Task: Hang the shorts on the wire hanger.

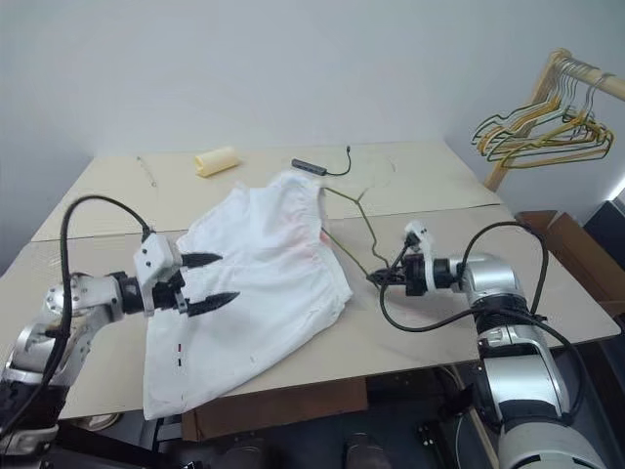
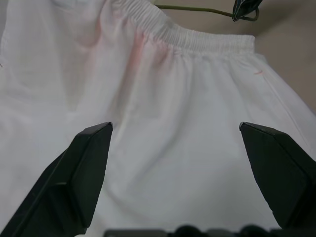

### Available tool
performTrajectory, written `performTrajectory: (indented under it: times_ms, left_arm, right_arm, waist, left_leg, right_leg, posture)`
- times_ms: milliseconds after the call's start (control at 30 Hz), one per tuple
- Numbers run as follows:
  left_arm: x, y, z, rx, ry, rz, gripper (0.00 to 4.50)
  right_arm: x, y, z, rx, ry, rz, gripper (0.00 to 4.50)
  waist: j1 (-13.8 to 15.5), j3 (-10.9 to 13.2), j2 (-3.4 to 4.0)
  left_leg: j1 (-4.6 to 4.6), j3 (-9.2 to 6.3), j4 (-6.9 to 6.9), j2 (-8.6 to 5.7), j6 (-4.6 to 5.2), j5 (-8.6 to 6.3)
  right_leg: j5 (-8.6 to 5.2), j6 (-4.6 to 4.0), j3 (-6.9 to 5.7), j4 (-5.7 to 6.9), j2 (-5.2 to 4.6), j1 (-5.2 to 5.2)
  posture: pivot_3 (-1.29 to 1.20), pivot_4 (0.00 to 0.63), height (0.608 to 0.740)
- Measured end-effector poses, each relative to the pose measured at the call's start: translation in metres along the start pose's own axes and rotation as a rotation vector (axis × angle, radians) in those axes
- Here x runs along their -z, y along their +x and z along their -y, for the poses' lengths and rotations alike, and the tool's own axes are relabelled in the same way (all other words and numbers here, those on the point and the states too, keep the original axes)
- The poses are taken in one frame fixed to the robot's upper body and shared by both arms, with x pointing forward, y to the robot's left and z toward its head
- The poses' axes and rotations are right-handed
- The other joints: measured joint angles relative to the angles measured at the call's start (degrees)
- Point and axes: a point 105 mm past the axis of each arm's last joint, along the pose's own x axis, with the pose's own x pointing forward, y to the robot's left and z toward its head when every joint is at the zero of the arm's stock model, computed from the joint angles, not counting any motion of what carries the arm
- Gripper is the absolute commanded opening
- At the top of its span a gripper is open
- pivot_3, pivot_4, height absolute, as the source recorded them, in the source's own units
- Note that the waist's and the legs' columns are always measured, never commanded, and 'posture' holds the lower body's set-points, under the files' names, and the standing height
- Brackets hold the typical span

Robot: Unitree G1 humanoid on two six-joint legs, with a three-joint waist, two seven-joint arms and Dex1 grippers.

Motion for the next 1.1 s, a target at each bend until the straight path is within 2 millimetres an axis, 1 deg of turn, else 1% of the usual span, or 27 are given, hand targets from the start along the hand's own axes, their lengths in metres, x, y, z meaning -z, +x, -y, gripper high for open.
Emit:
performTrajectory:
  times_ms: [33, 100, 167, 233, 333, 433, 500, 600, 700, 867, 967, 1100]
  left_arm:
    - [-0.010, 0.002, -0.008, -0.023, 0.016, 0.030, 4.48]
    - [-0.036, 0.002, -0.024, -0.052, 0.054, 0.101, 4.48]
    - [-0.063, -0.002, -0.037, -0.071, 0.080, 0.184, 4.48]
    - [-0.086, -0.010, -0.047, -0.075, 0.116, 0.244, 4.48]
    - [-0.096, -0.020, -0.055, -0.041, 0.166, 0.233, 4.48]
    - [-0.091, -0.033, -0.061, 0.032, 0.199, 0.153, 4.48]
    - [-0.087, -0.039, -0.063, 0.097, 0.193, 0.110, 4.48]
    - [-0.076, -0.043, -0.066, 0.204, 0.210, -0.003, 4.48]
    - [-0.066, -0.041, -0.069, 0.280, 0.210, -0.086, 4.48]
    - [-0.066, -0.033, -0.072, 0.350, 0.220, -0.142, 4.48]
    - [-0.057, -0.026, -0.069, 0.393, 0.205, -0.187, 4.48]
    - [-0.041, -0.019, -0.061, 0.452, 0.177, -0.249, 3.60]
  right_arm:
    - [-0.007, 0.002, -0.004, 0.000, -0.064, -0.007, 0.00]
    - [-0.018, 0.007, -0.013, -0.013, -0.172, -0.019, 0.00]
    - [-0.022, 0.012, -0.020, -0.022, -0.235, -0.046, 0.00]
    - [-0.021, 0.018, -0.025, -0.026, -0.295, -0.103, 0.00]
    - [-0.018, 0.025, -0.029, -0.036, -0.335, -0.160, 0.00]
    - [-0.024, 0.032, -0.034, -0.056, -0.354, -0.155, 0.00]
    - [-0.032, 0.035, -0.038, -0.074, -0.381, -0.154, 0.00]
    - [-0.039, 0.042, -0.048, -0.122, -0.422, -0.165, 0.00]
    - [-0.038, 0.047, -0.053, -0.156, -0.463, -0.211, 0.00]
    - [-0.048, 0.054, -0.062, -0.188, -0.493, -0.206, 0.00]
    - [-0.052, 0.056, -0.065, -0.192, -0.504, -0.202, 0.00]
    - [-0.053, 0.057, -0.067, -0.196, -0.510, -0.204, 0.00]
  waist:
    - [-0.05, 0.00, 0.00]
    - [-0.19, 0.00, 0.00]
    - [-0.38, 0.00, 0.00]
    - [-0.82, 0.00, 0.00]
    - [-1.33, 0.00, 0.00]
    - [-1.61, 0.01, 0.01]
    - [-1.55, 0.01, 0.02]
    - [-1.26, 0.01, 0.02]
    - [-0.73, 0.01, 0.01]
    - [-0.69, 0.01, 0.01]
    - [-0.79, 0.01, 0.01]
    - [-0.86, 0.01, 0.01]
  left_leg:
    - [-0.01, -0.01, 0.00, 0.00, 0.00, 0.00]
    - [-0.03, -0.01, 0.00, -0.01, 0.00, 0.00]
    - [-0.06, 0.00, 0.00, -0.01, 0.00, 0.00]
    - [-0.08, 0.00, 0.00, -0.02, 0.01, 0.00]
    - [-0.06, 0.01, -0.04, -0.02, 0.01, 0.00]
    - [-0.04, 0.00, -0.04, -0.01, 0.01, 0.00]
    - [-0.04, -0.01, -0.01, -0.01, 0.00, 0.01]
    - [-0.04, 0.01, 0.02, -0.01, 0.00, 0.01]
    - [-0.18, -0.01, 0.06, -0.01, 0.00, 0.01]
    - [-0.38, -0.01, 0.12, 0.00, 0.03, -0.01]
    - [-0.43, -0.03, 0.12, 0.01, 0.05, -0.02]
    - [-0.55, -0.03, 0.15, 0.01, 0.05, -0.02]
  right_leg:
    - [0.00, 0.00, -0.01, -0.01, 0.00, 0.00]
    - [0.03, -0.03, 0.00, -0.05, 0.00, 0.00]
    - [0.03, -0.04, 0.00, -0.09, 0.00, 0.00]
    - [0.03, -0.03, 0.00, -0.11, 0.00, 0.00]
    - [0.03, -0.04, 0.01, -0.12, 0.01, -0.02]
    - [0.02, -0.04, 0.00, -0.07, 0.04, -0.03]
    - [0.00, 0.00, -0.03, -0.07, 0.03, -0.02]
    - [-0.07, 0.10, -0.03, -0.07, 0.03, -0.01]
    - [-0.06, 0.07, -0.07, -0.05, 0.03, -0.09]
    - [0.01, -0.01, -0.08, -0.07, 0.01, -0.21]
    - [0.00, -0.01, -0.08, -0.06, 0.01, -0.27]
    - [0.00, -0.01, -0.08, -0.02, 0.01, -0.39]
  posture:
    - [0.04, 0.000, 0.740]
    - [0.04, 0.000, 0.740]
    - [0.04, 0.000, 0.740]
    - [0.05, 0.000, 0.740]
    - [0.06, 0.000, 0.740]
    - [0.07, 0.000, 0.740]
    - [0.07, 0.000, 0.740]
    - [0.07, 0.000, 0.740]
    - [0.07, 0.000, 0.740]
    - [0.07, 0.000, 0.740]
    - [0.06, 0.000, 0.740]
    - [0.05, 0.000, 0.740]
